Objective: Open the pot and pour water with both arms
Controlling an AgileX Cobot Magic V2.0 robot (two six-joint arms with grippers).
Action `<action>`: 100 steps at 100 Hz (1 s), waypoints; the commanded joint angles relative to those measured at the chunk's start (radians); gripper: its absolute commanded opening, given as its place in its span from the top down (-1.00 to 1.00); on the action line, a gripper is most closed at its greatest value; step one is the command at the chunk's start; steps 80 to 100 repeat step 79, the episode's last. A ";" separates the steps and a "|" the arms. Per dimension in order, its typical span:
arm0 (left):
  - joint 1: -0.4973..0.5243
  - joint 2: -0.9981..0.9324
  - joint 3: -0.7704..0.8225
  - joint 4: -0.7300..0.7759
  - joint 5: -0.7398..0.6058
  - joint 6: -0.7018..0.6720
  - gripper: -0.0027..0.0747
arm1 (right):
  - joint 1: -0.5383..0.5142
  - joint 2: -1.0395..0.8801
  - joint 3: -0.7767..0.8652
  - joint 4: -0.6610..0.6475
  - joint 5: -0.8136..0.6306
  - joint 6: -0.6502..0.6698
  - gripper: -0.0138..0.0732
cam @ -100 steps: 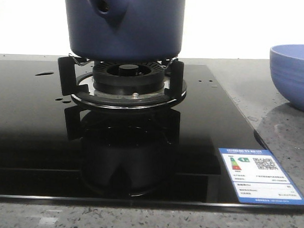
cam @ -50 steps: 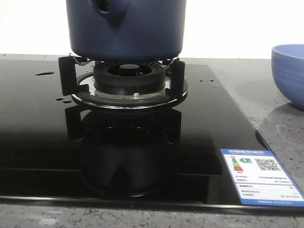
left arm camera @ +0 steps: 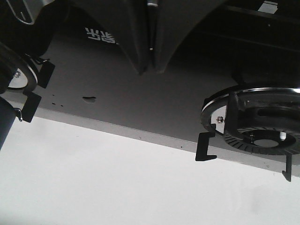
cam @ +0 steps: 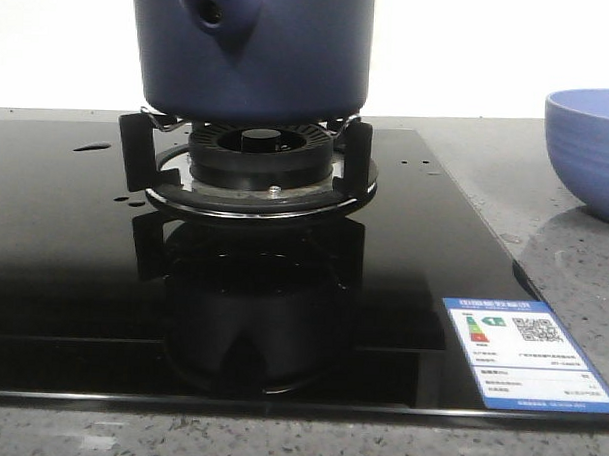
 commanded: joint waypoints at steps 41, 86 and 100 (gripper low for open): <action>-0.004 -0.027 0.034 -0.008 -0.072 -0.010 0.98 | -0.003 -0.035 0.024 -0.037 0.003 0.004 0.81; -0.004 -0.027 0.034 -0.008 -0.072 -0.010 0.98 | -0.003 -0.035 0.024 -0.037 0.003 0.004 0.81; -0.004 -0.027 0.034 -0.008 -0.072 -0.010 0.98 | -0.003 -0.035 0.024 -0.037 0.003 0.004 0.81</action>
